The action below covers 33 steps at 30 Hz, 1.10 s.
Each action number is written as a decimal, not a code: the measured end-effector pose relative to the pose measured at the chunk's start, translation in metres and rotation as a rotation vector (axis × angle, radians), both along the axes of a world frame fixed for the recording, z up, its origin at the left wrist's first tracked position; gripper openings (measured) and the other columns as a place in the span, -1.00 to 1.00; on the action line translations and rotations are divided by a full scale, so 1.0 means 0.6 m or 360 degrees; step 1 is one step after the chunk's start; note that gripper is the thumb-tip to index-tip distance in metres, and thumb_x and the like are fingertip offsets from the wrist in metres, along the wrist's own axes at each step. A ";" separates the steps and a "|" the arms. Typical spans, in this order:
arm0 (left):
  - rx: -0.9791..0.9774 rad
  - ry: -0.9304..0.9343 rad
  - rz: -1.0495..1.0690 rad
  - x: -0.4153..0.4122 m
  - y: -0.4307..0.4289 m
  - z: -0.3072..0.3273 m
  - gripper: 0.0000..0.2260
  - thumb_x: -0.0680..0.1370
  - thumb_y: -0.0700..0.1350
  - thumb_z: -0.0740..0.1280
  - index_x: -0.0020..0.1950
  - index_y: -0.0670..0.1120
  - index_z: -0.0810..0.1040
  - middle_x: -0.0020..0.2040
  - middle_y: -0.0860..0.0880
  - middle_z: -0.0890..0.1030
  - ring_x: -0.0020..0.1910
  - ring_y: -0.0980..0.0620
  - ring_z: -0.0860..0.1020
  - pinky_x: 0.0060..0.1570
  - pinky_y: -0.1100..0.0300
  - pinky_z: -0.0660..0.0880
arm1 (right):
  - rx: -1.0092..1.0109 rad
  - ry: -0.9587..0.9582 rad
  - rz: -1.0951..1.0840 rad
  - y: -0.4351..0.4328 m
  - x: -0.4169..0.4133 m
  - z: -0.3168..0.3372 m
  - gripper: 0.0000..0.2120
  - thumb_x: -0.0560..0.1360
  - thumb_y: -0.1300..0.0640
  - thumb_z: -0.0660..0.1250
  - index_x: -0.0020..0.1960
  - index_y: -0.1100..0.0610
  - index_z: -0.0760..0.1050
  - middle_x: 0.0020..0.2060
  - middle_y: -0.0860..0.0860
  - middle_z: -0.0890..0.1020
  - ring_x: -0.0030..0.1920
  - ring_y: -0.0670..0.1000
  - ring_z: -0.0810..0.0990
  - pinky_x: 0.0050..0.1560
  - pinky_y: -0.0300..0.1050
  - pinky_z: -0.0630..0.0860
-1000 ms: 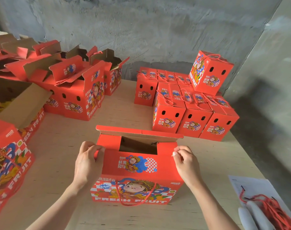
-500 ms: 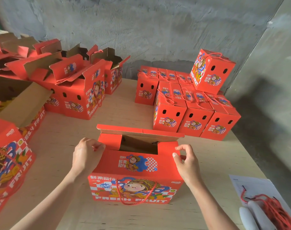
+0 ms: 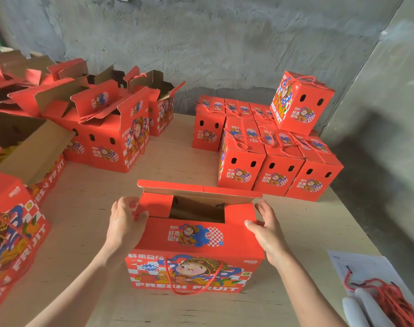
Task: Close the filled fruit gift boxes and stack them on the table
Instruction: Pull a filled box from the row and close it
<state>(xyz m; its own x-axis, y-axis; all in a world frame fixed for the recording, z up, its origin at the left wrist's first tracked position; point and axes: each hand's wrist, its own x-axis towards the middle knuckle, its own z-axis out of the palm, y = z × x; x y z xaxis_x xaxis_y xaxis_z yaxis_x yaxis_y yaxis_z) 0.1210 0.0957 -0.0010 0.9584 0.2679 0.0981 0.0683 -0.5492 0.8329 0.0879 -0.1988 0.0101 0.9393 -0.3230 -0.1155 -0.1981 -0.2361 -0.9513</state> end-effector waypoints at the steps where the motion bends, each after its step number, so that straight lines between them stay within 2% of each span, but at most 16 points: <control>1: 0.0005 0.0004 -0.0004 0.000 0.000 0.000 -0.69 0.52 -0.20 0.33 0.24 -0.14 0.41 0.16 -0.11 0.42 0.06 -0.06 0.45 0.00 0.13 0.34 | 0.0072 0.0013 0.0072 -0.001 0.002 0.004 -0.29 0.52 0.36 0.28 0.53 0.02 0.05 0.49 0.00 0.21 0.46 0.01 0.23 0.40 0.00 0.28; 4: -0.0002 0.0003 -0.0021 0.001 0.000 -0.001 -0.63 0.52 -0.21 0.33 0.30 -0.15 0.37 0.21 -0.14 0.41 0.11 -0.11 0.46 0.03 0.11 0.35 | 0.0033 0.0001 0.0291 -0.007 0.006 0.013 -0.26 0.52 0.42 0.24 0.54 -0.02 0.02 0.49 -0.03 0.19 0.47 -0.12 0.18 0.40 0.00 0.30; 5: -0.0015 0.0004 -0.0028 0.001 0.000 -0.001 -0.61 0.52 -0.21 0.33 0.32 -0.14 0.35 0.22 -0.15 0.41 0.12 -0.12 0.46 0.04 0.09 0.37 | -0.0032 -0.0023 0.0345 -0.010 0.007 0.015 -0.26 0.52 0.42 0.24 0.53 -0.05 0.02 0.46 -0.07 0.23 0.41 -0.23 0.23 0.34 -0.10 0.36; 7: -0.0049 0.0010 -0.0046 0.000 0.001 0.000 -0.56 0.52 -0.22 0.32 0.37 -0.12 0.30 0.23 -0.16 0.41 0.14 -0.14 0.46 0.09 0.01 0.41 | -0.0115 -0.0055 0.0412 -0.014 0.007 0.018 -0.29 0.52 0.41 0.25 0.50 -0.09 0.10 0.33 -0.16 0.34 0.15 -0.48 0.38 0.07 -0.33 0.50; 9: -0.0049 -0.0006 -0.0068 -0.001 0.000 0.000 -0.50 0.52 -0.23 0.32 0.42 -0.09 0.25 0.23 -0.16 0.41 0.15 -0.14 0.46 0.12 -0.02 0.41 | -0.0157 -0.0058 0.0414 -0.017 0.005 0.019 -0.41 0.51 0.41 0.26 0.38 -0.11 0.26 0.17 -0.18 0.45 -0.07 -0.38 0.52 -0.17 -0.36 0.55; 10: -0.0040 -0.0025 -0.0076 -0.001 0.000 0.000 -0.47 0.51 -0.25 0.31 0.44 -0.09 0.22 0.22 -0.15 0.41 0.14 -0.14 0.45 0.12 -0.01 0.40 | -0.0176 -0.0060 0.0393 -0.019 0.004 0.017 -0.47 0.50 0.41 0.27 0.31 -0.08 0.32 0.09 -0.14 0.49 -0.14 -0.28 0.54 -0.19 -0.34 0.55; 12: -0.0039 -0.0046 -0.0082 -0.001 -0.002 0.000 -0.39 0.49 -0.30 0.30 0.48 -0.07 0.16 0.21 -0.13 0.39 0.15 -0.15 0.43 0.09 0.03 0.35 | -0.0170 -0.0068 0.0376 -0.020 -0.001 0.012 -0.56 0.50 0.41 0.27 0.24 -0.01 0.37 0.00 -0.13 0.52 -0.22 -0.30 0.54 -0.21 -0.47 0.48; 14: -0.0027 -0.0097 -0.0107 -0.004 -0.002 0.000 -0.33 0.47 -0.34 0.28 0.52 -0.06 0.11 0.17 -0.10 0.38 0.17 -0.13 0.38 0.05 0.08 0.30 | -0.0113 -0.0061 0.0424 -0.024 -0.005 0.005 -0.57 0.52 0.38 0.27 0.27 0.00 0.35 0.03 -0.18 0.51 -0.22 -0.38 0.54 -0.19 -0.50 0.45; 17: 0.0021 -0.0187 -0.0217 -0.011 0.002 0.002 -0.32 0.45 -0.33 0.32 0.51 -0.04 0.15 0.21 -0.10 0.37 0.20 -0.08 0.35 0.10 0.07 0.34 | -0.0031 -0.0033 0.0527 -0.033 -0.009 -0.001 -0.54 0.53 0.29 0.29 0.31 -0.10 0.31 0.17 -0.13 0.49 0.01 -0.25 0.57 -0.08 -0.39 0.49; 19: 0.0109 -0.0218 -0.0348 -0.014 0.002 0.005 -0.34 0.42 -0.19 0.43 0.47 -0.05 0.25 0.32 -0.13 0.32 0.29 -0.12 0.35 0.24 -0.05 0.36 | -0.0046 -0.0026 0.0571 -0.040 -0.006 -0.003 -0.53 0.52 0.24 0.32 0.28 -0.18 0.30 0.23 -0.13 0.47 0.18 -0.12 0.52 0.04 -0.31 0.50; 20: 0.0217 -0.0221 -0.0416 -0.012 0.001 0.006 -0.33 0.39 -0.04 0.46 0.45 -0.06 0.29 0.38 -0.13 0.30 0.37 -0.13 0.29 0.33 -0.09 0.28 | -0.0051 -0.0020 0.0583 -0.042 -0.005 -0.004 -0.53 0.51 0.23 0.34 0.27 -0.20 0.30 0.25 -0.12 0.46 0.22 -0.09 0.50 0.09 -0.26 0.51; 22: 0.0530 -0.0152 -0.0489 -0.004 0.002 0.013 -0.25 0.32 0.30 0.36 0.43 0.00 0.34 0.46 -0.06 0.25 0.48 -0.07 0.13 0.44 -0.14 0.02 | -0.0053 -0.0011 0.0605 -0.047 -0.002 -0.005 -0.52 0.49 0.19 0.37 0.26 -0.23 0.31 0.28 -0.11 0.44 0.25 -0.06 0.48 0.09 -0.22 0.53; 25: 0.1030 -0.0011 -0.0568 0.026 0.015 0.036 -0.12 0.17 0.58 0.13 0.37 0.13 0.37 0.50 0.06 0.22 0.53 0.06 -0.08 0.35 -0.13 -0.42 | -0.0044 -0.0013 0.0620 -0.052 0.002 -0.007 -0.51 0.48 0.15 0.39 0.25 -0.26 0.32 0.30 -0.08 0.43 0.26 -0.07 0.47 0.01 -0.29 0.53; 27: 0.1245 0.0100 -0.0767 0.055 0.021 0.057 0.02 0.05 0.67 0.02 0.35 0.12 0.37 0.50 0.08 0.20 0.52 0.11 -0.13 0.29 -0.12 -0.51 | -0.0045 -0.0015 0.0621 -0.052 0.003 -0.008 -0.52 0.45 0.10 0.41 0.25 -0.26 0.32 0.31 -0.08 0.43 0.27 -0.08 0.47 0.01 -0.32 0.51; 30: 0.1345 0.0174 -0.1100 0.082 0.004 0.072 0.06 0.05 0.68 -0.03 0.37 0.06 0.30 0.38 0.10 0.35 0.47 0.08 0.17 0.42 -0.13 -0.23 | -0.0149 0.0011 0.0642 -0.056 0.004 -0.005 -0.47 0.39 -0.03 0.44 0.26 -0.31 0.30 0.33 -0.16 0.40 0.32 -0.09 0.42 0.24 -0.18 0.45; 33: 0.1514 0.0122 -0.1268 0.086 -0.012 0.058 -0.05 0.24 0.58 -0.09 0.51 0.07 0.12 0.37 0.08 0.34 0.34 0.04 0.36 0.35 0.11 0.18 | -0.0302 0.0112 0.0811 -0.073 0.004 0.007 -0.35 0.36 -0.04 0.50 0.32 -0.32 0.24 0.38 -0.24 0.30 0.40 -0.16 0.26 0.36 -0.12 0.27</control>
